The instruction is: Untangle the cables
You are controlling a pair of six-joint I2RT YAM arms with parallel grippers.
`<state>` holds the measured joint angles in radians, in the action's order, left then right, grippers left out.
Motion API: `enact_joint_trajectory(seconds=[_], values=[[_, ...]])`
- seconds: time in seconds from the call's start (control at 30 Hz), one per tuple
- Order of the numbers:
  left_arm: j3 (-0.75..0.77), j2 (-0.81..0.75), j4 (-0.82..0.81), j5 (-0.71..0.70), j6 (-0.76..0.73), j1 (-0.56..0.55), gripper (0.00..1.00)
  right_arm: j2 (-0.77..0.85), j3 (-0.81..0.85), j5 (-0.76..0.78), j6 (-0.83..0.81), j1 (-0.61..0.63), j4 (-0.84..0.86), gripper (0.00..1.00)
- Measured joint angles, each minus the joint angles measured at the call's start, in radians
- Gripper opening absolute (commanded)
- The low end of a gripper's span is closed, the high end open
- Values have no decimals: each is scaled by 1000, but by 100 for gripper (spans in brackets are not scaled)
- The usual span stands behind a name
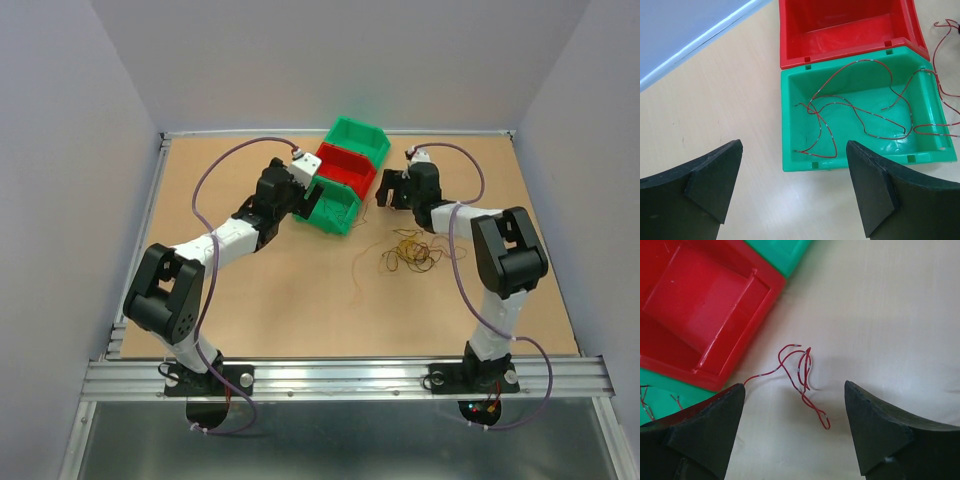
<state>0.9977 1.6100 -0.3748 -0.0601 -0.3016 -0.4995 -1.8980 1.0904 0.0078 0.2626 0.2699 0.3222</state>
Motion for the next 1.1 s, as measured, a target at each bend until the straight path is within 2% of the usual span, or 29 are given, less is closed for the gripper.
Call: enact_joint_trajectory(seconds=[0.03, 0.13, 0.17, 0.23, 0.27, 0.33, 0.37, 0.43, 0.6, 0.83, 1.1], values=[[-1, 0, 0, 0, 0, 0, 96, -23, 13, -5, -5, 0, -5, 75], [-3, 0, -1, 1, 0, 0, 96, -71, 43, -1, -10, 4, -27, 66], [-3, 0, -1, 1, 0, 0, 96, -90, 54, 4, -13, 6, -35, 56], [-3, 0, -1, 3, 0, 0, 96, -113, 68, 5, -22, 6, -43, 48], [-3, 0, -1, 3, 0, 0, 96, -121, 78, 5, -24, 6, -46, 34], [-3, 0, -2, 3, -1, 0, 96, -127, 87, -1, -34, 6, -54, 20], [-3, 0, -2, 3, -1, 0, 96, -127, 88, -7, -35, 6, -56, 8], [-3, 0, -2, 3, -3, 0, 96, -127, 89, -25, -46, 8, -60, 1], [-3, 0, -2, 5, -4, 0, 96, -78, 32, -44, -58, 34, -13, 1], [-3, 0, -2, 9, -4, 0, 96, 108, -67, -29, -62, 87, 113, 1], [-3, 0, -2, 15, -7, 0, 96, 139, -77, -3, -86, 139, 263, 1]])
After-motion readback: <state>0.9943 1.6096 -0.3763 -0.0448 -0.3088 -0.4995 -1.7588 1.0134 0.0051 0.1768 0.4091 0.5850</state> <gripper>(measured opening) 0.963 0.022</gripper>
